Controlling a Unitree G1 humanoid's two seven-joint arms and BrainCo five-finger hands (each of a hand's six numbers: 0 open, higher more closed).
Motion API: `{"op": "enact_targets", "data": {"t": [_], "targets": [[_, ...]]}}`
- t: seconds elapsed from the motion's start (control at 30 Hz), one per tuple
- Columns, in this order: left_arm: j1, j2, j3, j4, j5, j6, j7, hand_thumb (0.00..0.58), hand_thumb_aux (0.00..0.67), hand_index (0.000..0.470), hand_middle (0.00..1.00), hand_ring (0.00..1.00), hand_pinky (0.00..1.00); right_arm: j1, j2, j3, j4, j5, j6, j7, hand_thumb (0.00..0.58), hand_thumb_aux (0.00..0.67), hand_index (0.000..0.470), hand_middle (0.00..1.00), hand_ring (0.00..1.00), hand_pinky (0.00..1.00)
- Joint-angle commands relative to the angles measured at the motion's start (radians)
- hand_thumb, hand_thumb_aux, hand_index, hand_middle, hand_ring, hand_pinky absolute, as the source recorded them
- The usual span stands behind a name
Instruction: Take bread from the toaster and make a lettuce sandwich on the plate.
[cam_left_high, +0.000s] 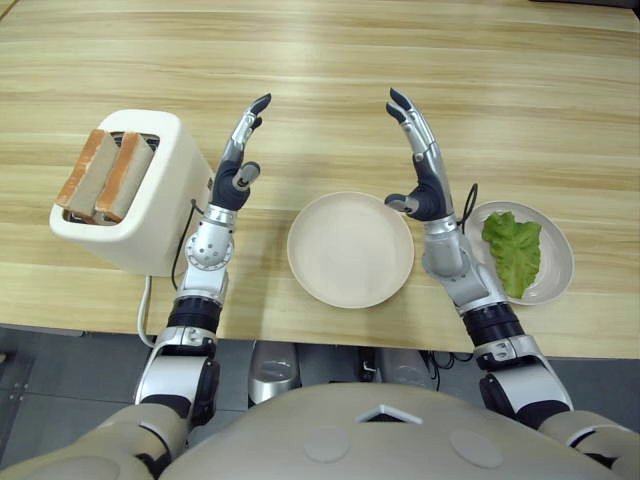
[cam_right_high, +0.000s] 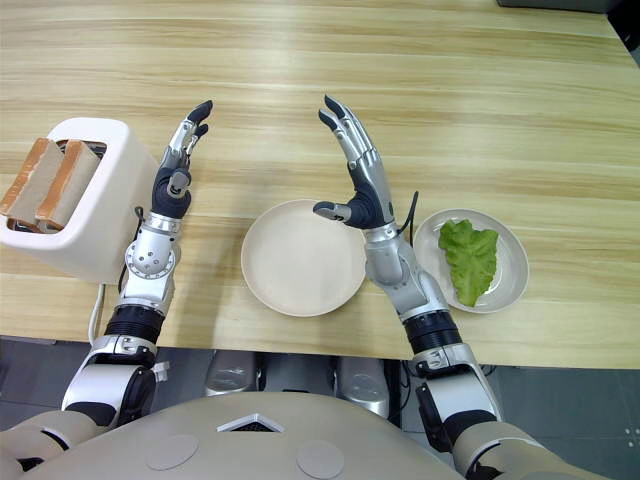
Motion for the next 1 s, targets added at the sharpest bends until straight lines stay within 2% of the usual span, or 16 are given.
{"op": "enact_targets", "data": {"t": [0.03, 0.63, 0.77, 0.87, 1.0], "targets": [[0.007, 0.007, -0.007, -0.001, 0.018, 0.006, 0.002, 0.000, 0.000, 0.000, 0.00, 0.00, 0.00, 0.000, 0.000, -0.005, -0.004, 0.004, 0.004, 0.004, 0.000, 0.000, 0.000, 0.00, 0.00, 0.00], [0.013, 0.010, 0.010, -0.031, 0.026, -0.005, 0.020, 0.000, 0.000, 0.000, 0.00, 0.00, 0.00, 0.003, 0.001, -0.011, -0.009, 0.008, 0.006, 0.002, 0.000, 0.000, 0.000, 0.00, 0.00, 0.00], [0.093, 0.042, 0.078, -0.345, 0.150, 0.047, 0.075, 0.000, 0.000, 0.000, 0.00, 0.00, 0.00, -0.014, 0.009, -0.010, 0.011, 0.029, 0.008, 0.013, 0.000, 0.000, 0.000, 0.00, 0.00, 0.00], [0.164, 0.097, 0.110, -0.633, 0.270, 0.170, 0.017, 0.000, 0.000, 0.000, 0.00, 0.00, 0.00, -0.017, 0.010, -0.010, 0.013, 0.035, 0.006, 0.019, 0.000, 0.000, 0.000, 0.00, 0.00, 0.00], [0.196, 0.223, 0.177, -0.779, 0.271, 0.346, -0.089, 0.000, 0.000, 0.000, 0.00, 0.00, 0.00, 0.000, 0.011, -0.018, -0.005, 0.030, 0.016, 0.013, 0.000, 0.000, 0.000, 0.00, 0.00, 0.00]]}}
